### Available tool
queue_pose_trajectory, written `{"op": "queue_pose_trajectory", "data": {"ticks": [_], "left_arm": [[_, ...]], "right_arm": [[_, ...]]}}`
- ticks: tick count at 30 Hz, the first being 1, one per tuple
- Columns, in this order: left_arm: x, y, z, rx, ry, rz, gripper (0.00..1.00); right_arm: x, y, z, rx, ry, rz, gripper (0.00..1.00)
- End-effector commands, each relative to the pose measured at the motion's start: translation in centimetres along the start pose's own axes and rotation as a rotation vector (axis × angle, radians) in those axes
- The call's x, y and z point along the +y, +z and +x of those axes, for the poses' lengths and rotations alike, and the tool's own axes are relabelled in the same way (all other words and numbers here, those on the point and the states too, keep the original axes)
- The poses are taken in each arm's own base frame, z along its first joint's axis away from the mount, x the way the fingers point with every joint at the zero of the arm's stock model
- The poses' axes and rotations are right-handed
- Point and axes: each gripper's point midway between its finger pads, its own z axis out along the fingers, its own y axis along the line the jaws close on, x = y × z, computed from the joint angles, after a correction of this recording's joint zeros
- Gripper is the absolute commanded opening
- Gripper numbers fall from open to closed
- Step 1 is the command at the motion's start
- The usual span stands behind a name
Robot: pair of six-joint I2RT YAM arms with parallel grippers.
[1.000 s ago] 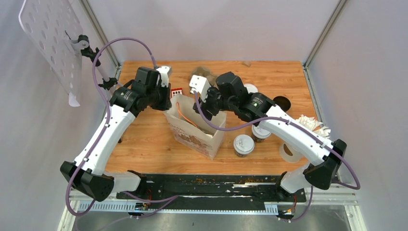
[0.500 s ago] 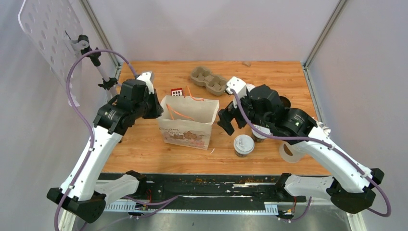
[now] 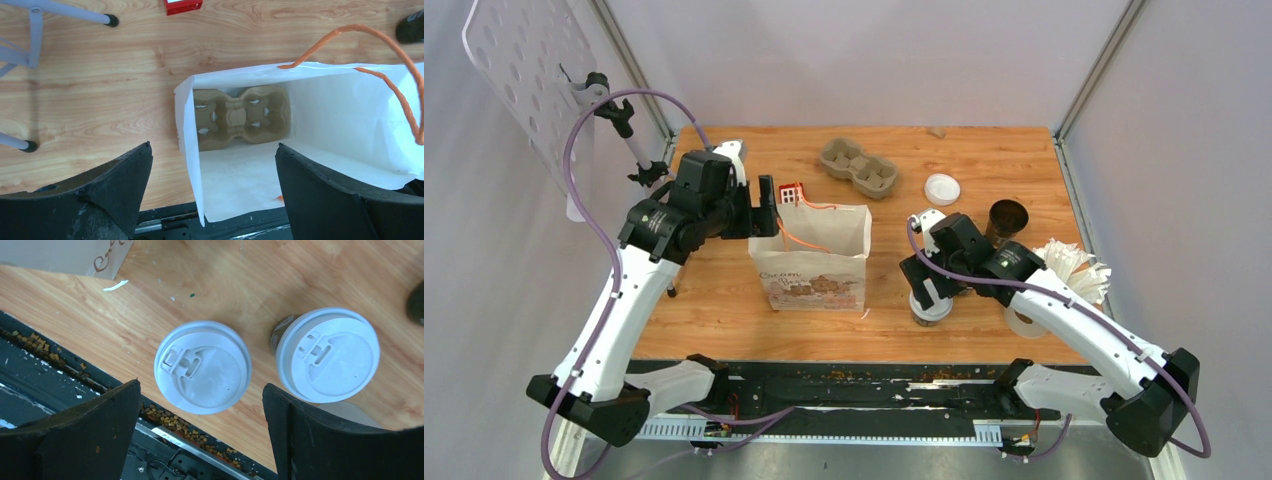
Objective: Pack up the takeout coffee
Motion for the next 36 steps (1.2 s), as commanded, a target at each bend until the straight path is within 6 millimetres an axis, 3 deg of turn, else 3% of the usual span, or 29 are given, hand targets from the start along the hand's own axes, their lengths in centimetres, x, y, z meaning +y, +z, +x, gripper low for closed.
{"op": "queue_pose_trajectory", "data": {"ticks": [1,9,16,20,36], "left_arm": [[0.8,-1.0,0.0,0.022,0.056,-0.033,1.0],[1.4,-1.0,0.6,0.032,0.054,-0.058,1.0],[1.1,-1.4,0.3,0.004,0.069,-0.03,1.0],[0.5,-1.7,0.1,-0.005,0.069,0.005,1.0],[0.5,-2.0,0.3,0.008,0.091,0.013,1.0]], "right_arm": [[1.4,-0.3,-1.3,-0.078,0.02,-0.077,0.91],[1.8,1.9,-0.1,0.0,0.09,-0.069,0.92],[0.6,3.1,0.8,0.041,0.149,0.023,0.92],[0.3,3.1,1.1,0.037,0.182,0.046,1.0],[-0.7,3.5,2.0,-0.032,0.269,0.104,0.96]]}}
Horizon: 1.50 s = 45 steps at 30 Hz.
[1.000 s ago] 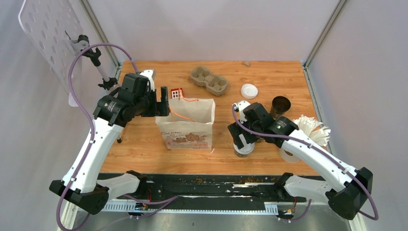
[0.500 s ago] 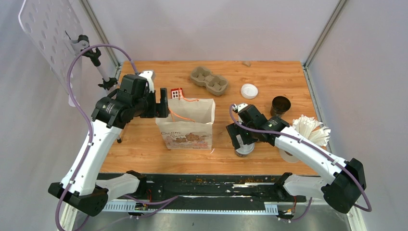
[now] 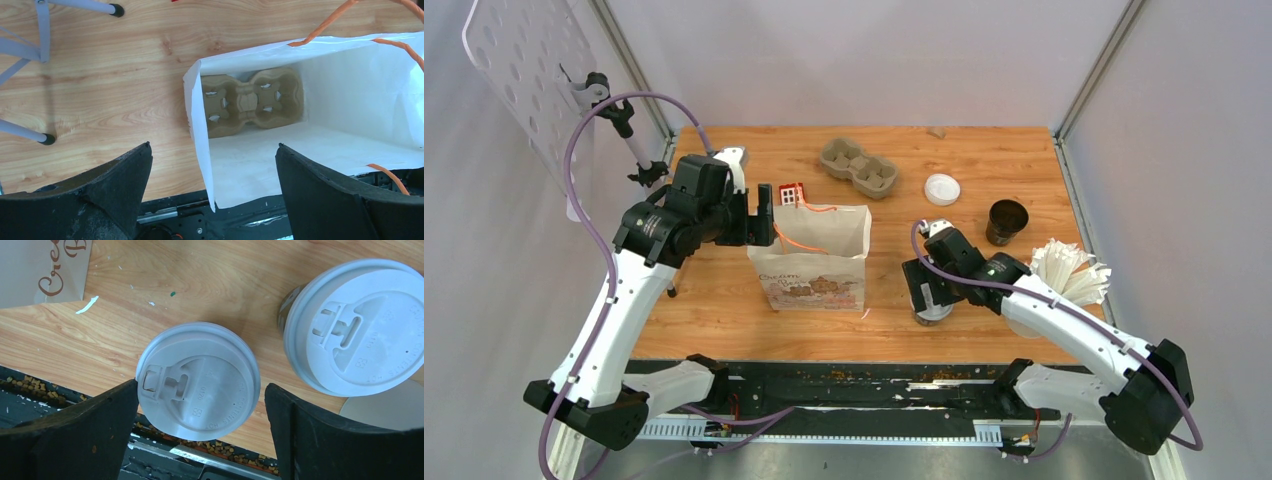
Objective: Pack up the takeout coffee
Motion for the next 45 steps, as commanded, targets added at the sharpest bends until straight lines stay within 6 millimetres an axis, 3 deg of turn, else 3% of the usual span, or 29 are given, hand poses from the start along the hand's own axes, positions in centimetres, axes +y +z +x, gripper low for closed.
{"op": "queue_pose_trajectory", "data": {"ticks": [1,7,14,22,35,45], "left_arm": [[-0.2,-0.8,-0.6,-0.033,0.011,0.019,1.0],[-0.2,-0.7,-0.6,-0.03,0.011,0.021,1.0],[-0.3,-0.6,-0.7,-0.032,0.011,0.023,0.99],[-0.2,-0.7,-0.8,-0.032,0.009,0.019,0.99],[-0.3,-0.7,-0.7,-0.033,-0.004,0.024,0.99],[-0.3,-0.9,-0.5,-0.031,-0.001,0.029,0.99]], "right_arm": [[-0.2,0.0,-1.2,-0.078,0.042,0.016,0.96],[0.3,0.4,-0.6,-0.066,0.054,-0.016,0.94],[0.3,0.3,-0.5,-0.068,0.045,-0.016,0.85],[-0.1,0.0,-0.9,-0.066,0.025,0.006,0.96],[0.0,-1.6,-2.1,-0.096,0.004,-0.006,0.97],[-0.1,-1.1,-1.3,-0.078,0.01,-0.003,0.95]]}}
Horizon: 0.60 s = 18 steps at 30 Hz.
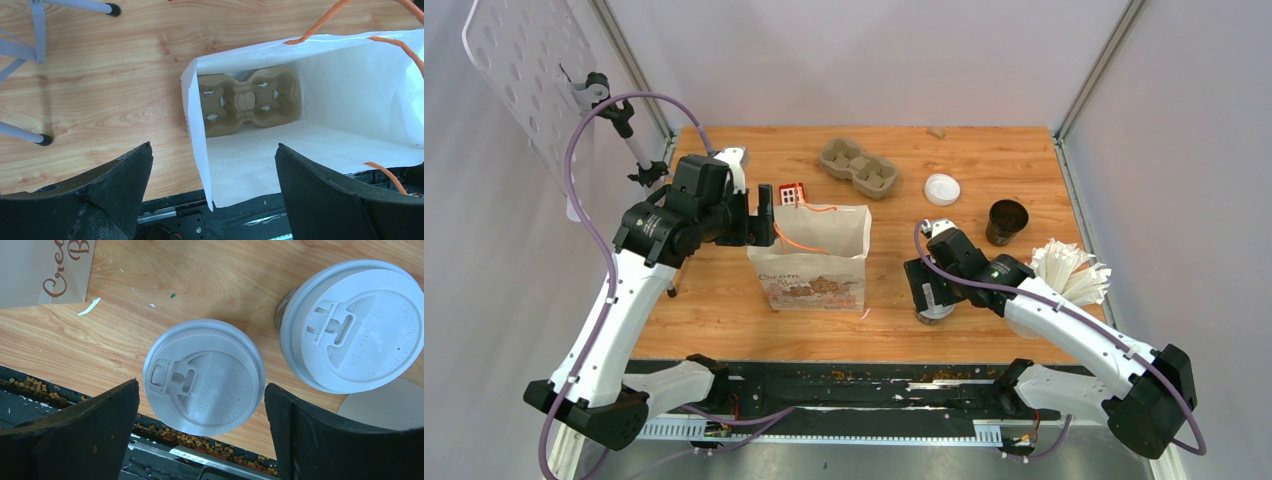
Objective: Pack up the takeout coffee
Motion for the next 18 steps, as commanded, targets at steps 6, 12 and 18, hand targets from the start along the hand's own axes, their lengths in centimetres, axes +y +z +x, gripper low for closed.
{"op": "queue_pose_trajectory", "data": {"ticks": [6,12,18], "left_arm": [[0.0,-1.0,-0.5,-0.038,0.004,0.012,0.99],[0.0,-1.2,-0.4,-0.041,0.003,0.016,0.99],[0.3,-1.4,0.0,-0.038,0.004,0.007,0.99]], "right_arm": [[0.2,-0.5,-1.1,-0.051,0.006,-0.012,0.92],[0.0,0.0,-0.5,-0.03,0.003,0.005,0.9],[-0.2,0.3,-0.1,-0.022,0.0,0.012,0.89]]}}
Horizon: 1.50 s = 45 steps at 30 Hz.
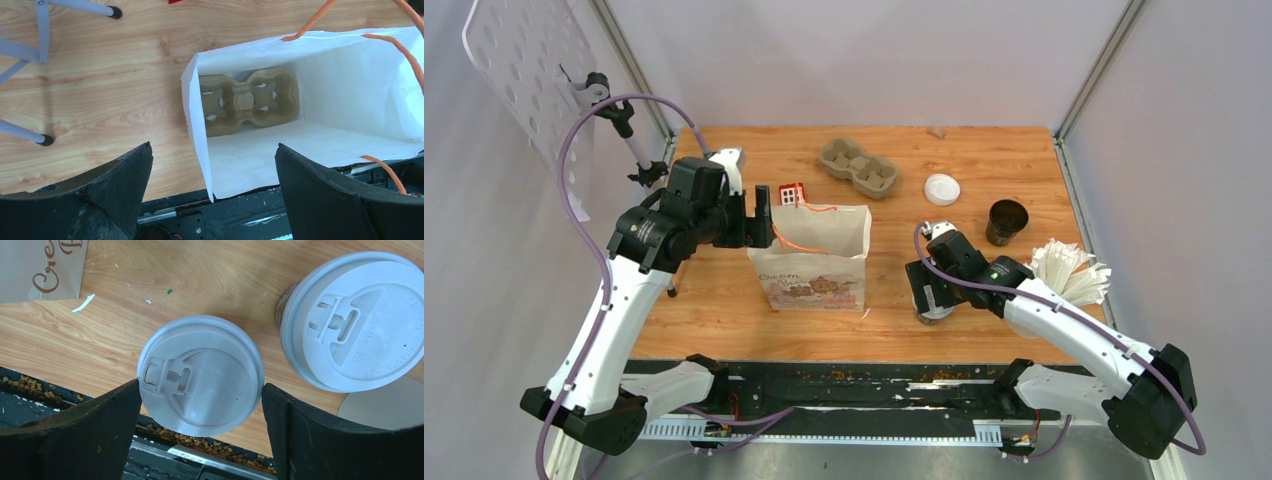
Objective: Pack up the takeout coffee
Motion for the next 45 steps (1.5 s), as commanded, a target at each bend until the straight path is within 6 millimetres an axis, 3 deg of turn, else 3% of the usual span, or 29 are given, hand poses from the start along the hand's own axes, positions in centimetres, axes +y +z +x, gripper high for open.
{"op": "queue_pose_trajectory", "data": {"ticks": [1,8,15,30,36,45], "left_arm": [[0.2,-0.8,0.0,-0.021,0.006,0.002,0.99],[0.5,-1.0,0.0,-0.024,0.009,-0.009,0.99],[0.5,-0.9,-0.1,-0.023,0.01,-0.011,0.99],[0.6,-1.0,0.1,-0.011,0.013,-0.018,0.99],[0.8,-1.6,-0.3,-0.012,-0.003,-0.037,0.98],[1.5,-1.4,-1.2,-0.034,-0.056,-0.102,0.9]], "right_arm": [[0.0,0.1,-0.5,-0.031,0.0,0.008,0.88],[0.0,0.0,-0.7,-0.035,-0.009,0.014,0.81],[0.0,0.0,-0.7,-0.031,-0.024,0.013,0.89],[0.5,-0.3,-1.4,-0.048,-0.035,-0.012,0.73],[0.8,-3.5,-4.1,-0.101,-0.051,-0.031,0.73],[2.0,-11.4,-10.7,-0.261,-0.089,-0.099,0.71]]}}
